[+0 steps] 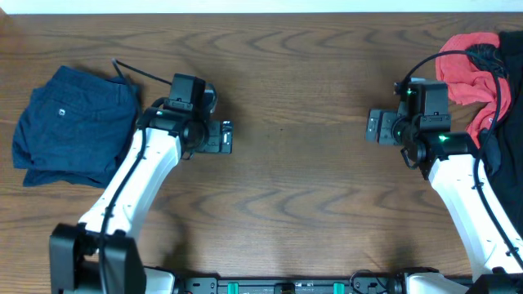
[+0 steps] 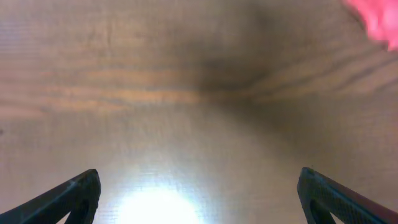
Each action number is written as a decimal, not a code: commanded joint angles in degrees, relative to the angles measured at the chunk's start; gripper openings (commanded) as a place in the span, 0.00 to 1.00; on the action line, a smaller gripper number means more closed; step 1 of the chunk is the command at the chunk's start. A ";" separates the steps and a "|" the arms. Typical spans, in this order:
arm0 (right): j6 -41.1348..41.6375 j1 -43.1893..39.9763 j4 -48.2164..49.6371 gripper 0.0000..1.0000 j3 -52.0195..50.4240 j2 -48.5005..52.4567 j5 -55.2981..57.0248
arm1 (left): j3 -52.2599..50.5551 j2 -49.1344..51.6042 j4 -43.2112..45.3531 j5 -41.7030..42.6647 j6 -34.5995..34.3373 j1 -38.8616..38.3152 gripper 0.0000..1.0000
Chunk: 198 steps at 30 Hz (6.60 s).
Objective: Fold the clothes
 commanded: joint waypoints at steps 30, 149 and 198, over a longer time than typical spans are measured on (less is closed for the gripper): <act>7.26 -2.19 -19.58 0.99 -16.52 -54.10 2.99 | -17.84 -52.52 2.82 -2.78 -0.31 0.07 0.98; -5.68 -2.29 29.29 0.99 -55.39 -78.03 -3.04 | -57.53 -85.11 25.55 -3.89 -0.24 16.37 0.98; -5.68 -2.29 29.29 0.99 -55.39 -78.03 -3.02 | -63.84 -87.86 38.42 -3.89 0.59 14.91 0.98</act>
